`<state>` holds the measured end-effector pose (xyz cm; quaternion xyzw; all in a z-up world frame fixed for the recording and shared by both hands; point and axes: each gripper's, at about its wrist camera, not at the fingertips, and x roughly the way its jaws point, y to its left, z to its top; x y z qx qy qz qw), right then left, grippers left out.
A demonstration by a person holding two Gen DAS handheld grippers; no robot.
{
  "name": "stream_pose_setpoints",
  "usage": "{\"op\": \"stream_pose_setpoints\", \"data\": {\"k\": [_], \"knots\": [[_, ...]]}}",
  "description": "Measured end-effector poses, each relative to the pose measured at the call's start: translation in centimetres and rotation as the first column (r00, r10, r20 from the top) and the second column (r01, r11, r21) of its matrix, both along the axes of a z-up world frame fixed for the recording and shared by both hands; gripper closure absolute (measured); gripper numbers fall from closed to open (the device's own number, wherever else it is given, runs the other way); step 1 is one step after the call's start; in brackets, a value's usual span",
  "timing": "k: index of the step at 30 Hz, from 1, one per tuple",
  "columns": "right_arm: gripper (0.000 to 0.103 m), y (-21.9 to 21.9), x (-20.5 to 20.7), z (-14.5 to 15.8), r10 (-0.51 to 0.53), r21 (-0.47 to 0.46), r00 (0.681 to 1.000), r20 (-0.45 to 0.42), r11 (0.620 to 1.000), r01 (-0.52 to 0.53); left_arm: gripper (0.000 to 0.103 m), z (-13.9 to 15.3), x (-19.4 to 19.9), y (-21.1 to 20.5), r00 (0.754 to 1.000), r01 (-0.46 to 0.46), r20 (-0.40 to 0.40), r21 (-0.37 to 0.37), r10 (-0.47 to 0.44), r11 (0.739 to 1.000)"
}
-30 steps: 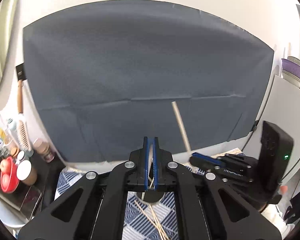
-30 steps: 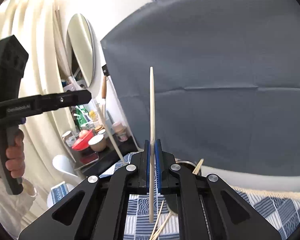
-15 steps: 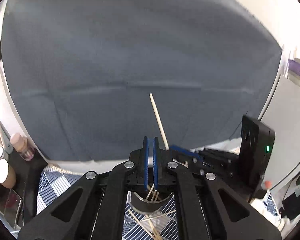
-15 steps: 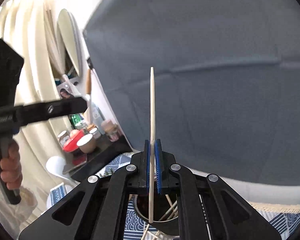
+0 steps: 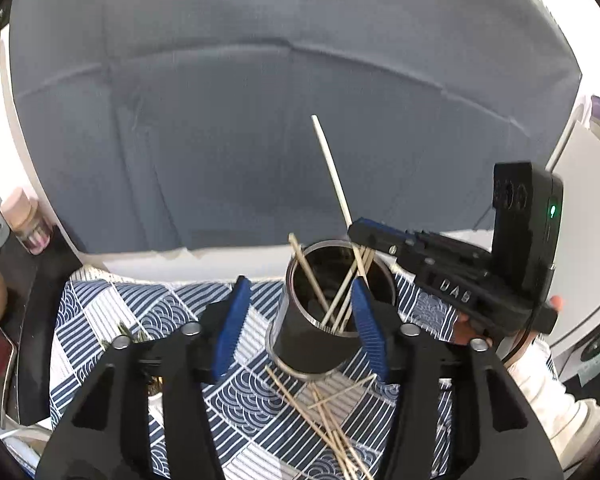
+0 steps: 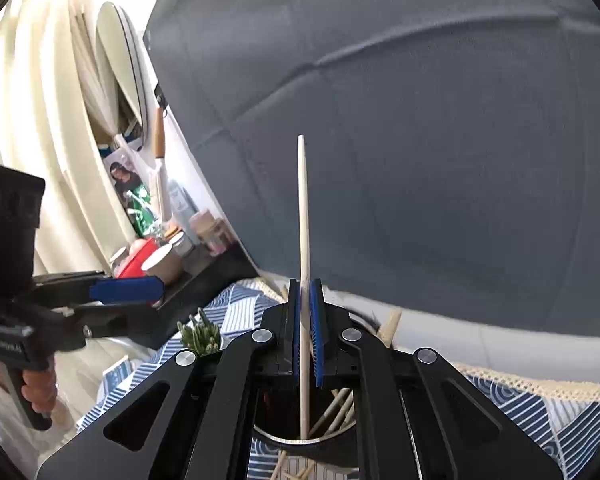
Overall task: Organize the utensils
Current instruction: 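Open the left gripper over the cup while the right gripper releases its stick, then lower both open tools toward the loose sticks beside the cup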
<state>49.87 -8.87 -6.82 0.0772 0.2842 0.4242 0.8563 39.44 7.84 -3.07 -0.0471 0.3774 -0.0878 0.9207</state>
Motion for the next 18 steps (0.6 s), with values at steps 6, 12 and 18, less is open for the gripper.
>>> {"op": "stream_pose_setpoints", "data": {"k": [6,12,18], "knots": [[0.095,-1.0,-0.7,-0.7,-0.011,-0.018,1.0,-0.021,1.0,0.011,0.043,-2.1,-0.5,-0.2,0.999,0.026,-0.048,0.005,-0.025,1.0],[0.091,-3.0,-1.8,-0.7,-0.038,-0.053,0.999,-0.027,0.998,0.037,0.038,-3.8,-0.8,-1.2,0.994,0.066,-0.09,0.01,-0.065,0.998],[0.057,-6.2,-3.8,-0.4,-0.119,-0.117,0.993,0.024,0.986,0.121,0.03,-5.5,-1.3,-2.9,0.982,0.139,-0.135,0.014,-0.135,0.99]]}}
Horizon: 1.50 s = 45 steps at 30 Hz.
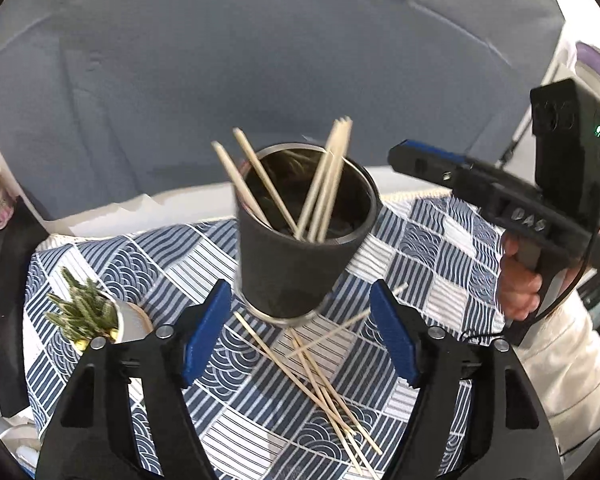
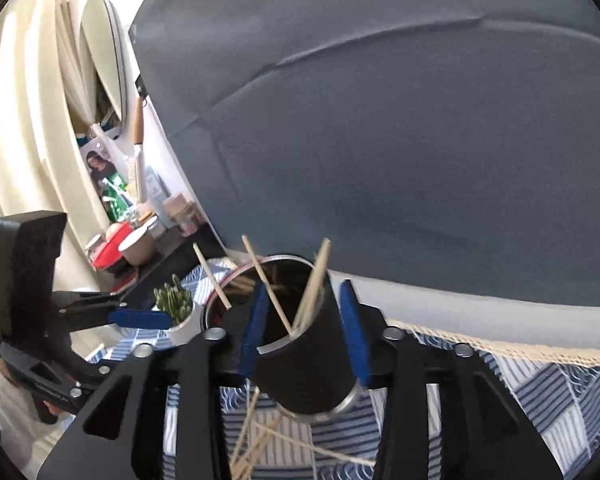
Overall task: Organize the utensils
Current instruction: 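Lower both open tools toward the loose sticks beside the cup, then grasp a wooden stick with the left gripper while the right gripper closes on one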
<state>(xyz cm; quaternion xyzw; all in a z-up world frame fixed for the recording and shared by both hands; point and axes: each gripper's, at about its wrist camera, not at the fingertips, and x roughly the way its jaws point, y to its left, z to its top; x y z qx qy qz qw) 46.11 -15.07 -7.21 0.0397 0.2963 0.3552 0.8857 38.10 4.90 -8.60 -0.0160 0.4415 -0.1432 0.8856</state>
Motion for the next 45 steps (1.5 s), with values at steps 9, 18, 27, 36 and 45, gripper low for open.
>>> {"op": "stream_pose_setpoints", "data": {"k": [9,18,27,36,45], "knots": [[0.017,-5.3,-1.7,-3.4,-0.161,-0.101,0.981,-0.111,0.983,0.15,0.021,-4.1,-0.5,-4.9,0.972,0.221,-0.094,0.071,-0.214,0.973],[0.016,-10.7,-3.6,-10.9,-0.365,-0.298,0.887,-0.282,0.912,0.281,0.021,-9.5,0.8,-10.6,0.889,0.438,-0.217,0.142,-0.404,0.888],[0.015,-13.9,-6.5,-15.3,-0.441,-0.366,0.821,-0.361,0.877,0.31,0.021,-13.0,3.6,-14.5,0.812,0.558,-0.289,0.128,-0.508,0.82],[0.012,-13.6,-7.1,-16.0,-0.441,-0.423,0.841,-0.312,0.858,0.292,0.016,-14.6,4.9,-16.3,0.799,0.577,-0.298,0.13,-0.523,0.807],[0.008,-11.9,-7.5,-16.0,-0.463,-0.49,0.847,-0.26,0.819,0.297,0.009,-15.3,4.0,-17.8,0.797,0.598,-0.274,0.23,-0.538,0.768]]}}
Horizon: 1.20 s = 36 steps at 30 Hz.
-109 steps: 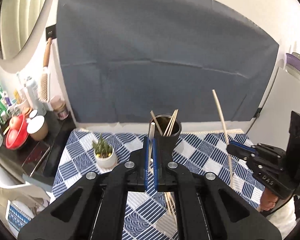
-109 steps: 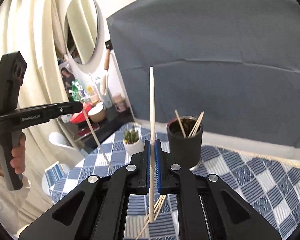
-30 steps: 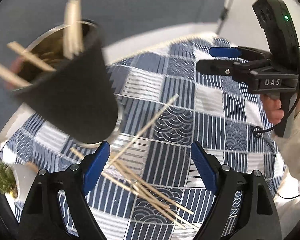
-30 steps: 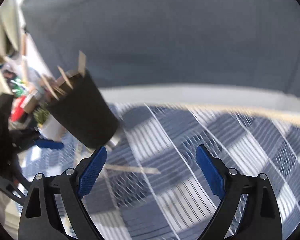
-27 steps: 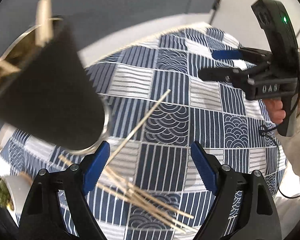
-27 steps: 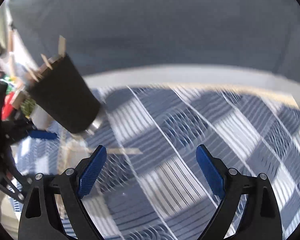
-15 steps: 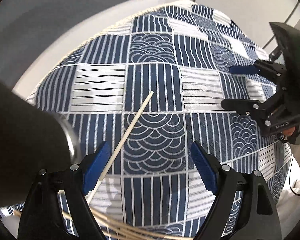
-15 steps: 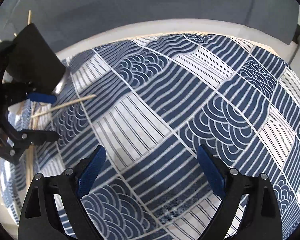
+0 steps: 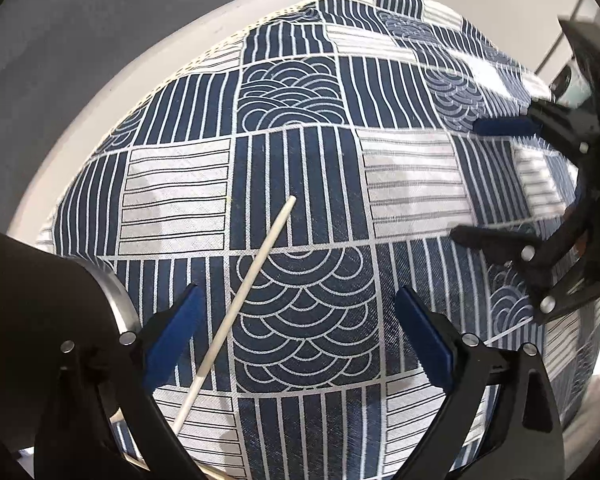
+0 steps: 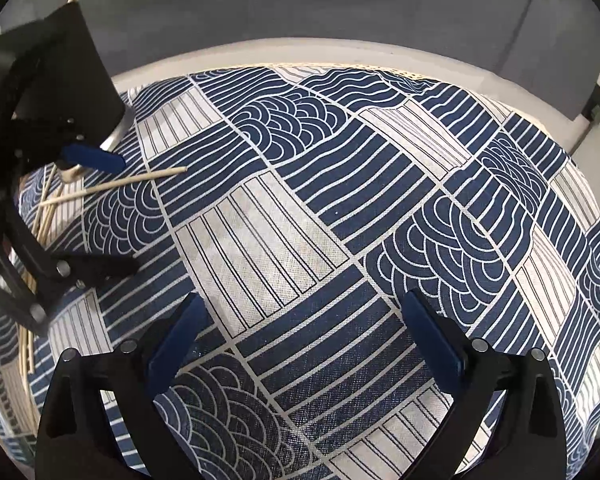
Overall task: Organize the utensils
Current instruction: 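Grasp a wooden stick with the left gripper while the right gripper closes on one, then raise both held sticks upright above the black cup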
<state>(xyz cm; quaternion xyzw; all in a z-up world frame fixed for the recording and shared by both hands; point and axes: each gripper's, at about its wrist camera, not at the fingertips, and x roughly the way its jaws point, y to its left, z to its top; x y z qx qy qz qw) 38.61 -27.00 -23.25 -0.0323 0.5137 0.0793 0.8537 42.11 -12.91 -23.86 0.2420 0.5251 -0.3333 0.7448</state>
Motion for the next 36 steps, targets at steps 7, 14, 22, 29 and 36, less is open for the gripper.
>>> {"op": "stream_pose_setpoints", "data": {"k": [7,14,22,29,36], "knots": [[0.008,-0.1,-0.6,0.0,-0.049,-0.008,0.999,-0.003,0.999,0.049,0.013,0.3,0.2,0.2,1.0,-0.03,0.001,0.0,0.03,1.0],[0.051,-0.6,-2.2,0.9,-0.049,-0.008,0.999,0.007,0.999,0.049,0.035,0.9,-0.5,0.3,0.999,-0.038,0.004,-0.004,0.038,0.999],[0.099,-1.0,-3.5,1.2,-0.045,-0.044,0.999,0.025,0.998,0.046,0.095,1.5,-0.7,0.1,0.997,-0.058,-0.046,0.001,0.058,0.998],[0.1,-0.9,-5.6,1.4,-0.043,-0.076,0.999,0.01,0.996,0.043,0.098,1.5,-2.0,-0.1,0.995,-0.09,-0.039,0.037,0.092,0.995],[0.1,-0.4,-8.1,3.7,0.005,-0.08,0.998,0.057,0.997,-0.001,0.098,3.5,-4.5,1.4,0.99,-0.142,-0.002,0.054,0.142,0.988]]}}
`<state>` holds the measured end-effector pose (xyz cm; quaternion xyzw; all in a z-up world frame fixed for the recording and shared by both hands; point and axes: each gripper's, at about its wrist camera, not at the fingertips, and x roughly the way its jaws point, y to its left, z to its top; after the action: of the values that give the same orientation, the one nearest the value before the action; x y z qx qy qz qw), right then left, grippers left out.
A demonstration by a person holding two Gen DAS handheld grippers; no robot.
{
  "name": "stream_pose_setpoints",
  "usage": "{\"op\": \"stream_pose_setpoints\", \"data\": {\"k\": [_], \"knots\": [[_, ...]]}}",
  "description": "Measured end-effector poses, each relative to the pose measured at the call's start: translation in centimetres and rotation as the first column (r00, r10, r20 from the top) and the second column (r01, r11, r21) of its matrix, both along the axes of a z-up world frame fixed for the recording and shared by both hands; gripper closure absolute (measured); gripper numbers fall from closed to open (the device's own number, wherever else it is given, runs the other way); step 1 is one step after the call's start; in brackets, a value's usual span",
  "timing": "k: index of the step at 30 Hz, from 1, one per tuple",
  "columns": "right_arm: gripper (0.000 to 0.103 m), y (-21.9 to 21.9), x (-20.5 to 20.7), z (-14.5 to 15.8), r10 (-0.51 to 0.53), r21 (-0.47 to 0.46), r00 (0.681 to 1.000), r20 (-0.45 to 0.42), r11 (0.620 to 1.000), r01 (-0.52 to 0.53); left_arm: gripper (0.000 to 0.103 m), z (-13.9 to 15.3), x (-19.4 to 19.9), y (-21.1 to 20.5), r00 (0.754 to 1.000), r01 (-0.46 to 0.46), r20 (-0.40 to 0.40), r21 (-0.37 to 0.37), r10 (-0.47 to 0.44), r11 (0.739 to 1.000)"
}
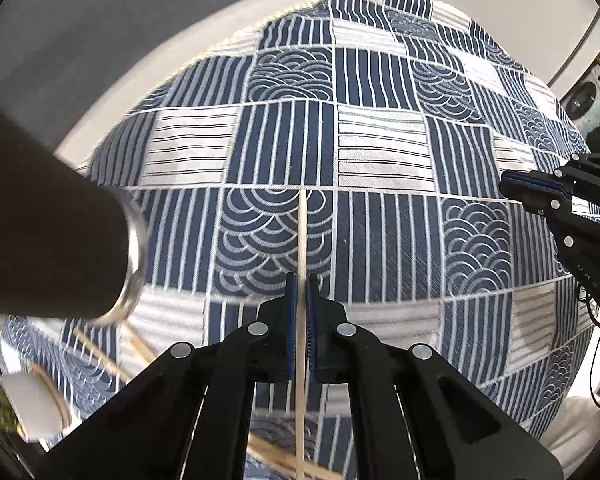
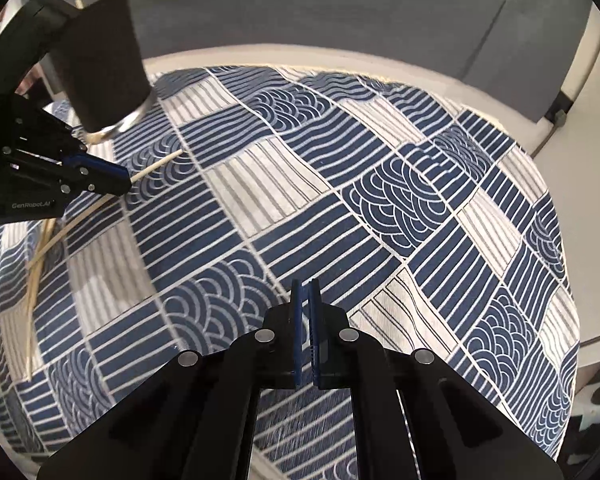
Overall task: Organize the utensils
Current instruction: 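Raise both held sticks upright above the black cup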
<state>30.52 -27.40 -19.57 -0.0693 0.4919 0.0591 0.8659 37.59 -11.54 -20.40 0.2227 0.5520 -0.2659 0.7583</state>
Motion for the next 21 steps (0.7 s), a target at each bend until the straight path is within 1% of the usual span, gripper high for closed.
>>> {"op": "stream_pose_setpoints", "data": {"k": [5,8,12,16,21], "knots": [[0.1,0.8,-1.2,2.1,0.024,0.009,0.999,0.048,1.0,-0.024,0.098,3.2,-1.9,1.4,0.997,-0.048,0.059,0.003,0.048,0.999],[0.1,1.0,-1.4,3.8,0.031,0.033,0.996,0.079,0.999,-0.034,0.098,5.3,-3.0,2.1,0.992,-0.088,0.092,-0.004,0.088,0.996],[0.1,1.7,-1.6,7.1,0.052,0.078,0.987,0.155,0.995,-0.064,0.098,8.6,-4.1,3.6,0.981,-0.138,0.134,-0.018,0.139,0.99],[0.1,2.6,-1.4,10.3,0.08,0.116,0.97,0.228,0.987,-0.109,0.098,12.3,-4.9,6.1,0.962,-0.202,0.173,-0.061,0.21,0.978],[0.1,4.2,-0.8,14.0,0.123,0.147,0.942,0.313,0.973,-0.176,0.098,17.1,-5.1,9.5,0.925,-0.279,0.228,-0.131,0.303,0.951]]}}
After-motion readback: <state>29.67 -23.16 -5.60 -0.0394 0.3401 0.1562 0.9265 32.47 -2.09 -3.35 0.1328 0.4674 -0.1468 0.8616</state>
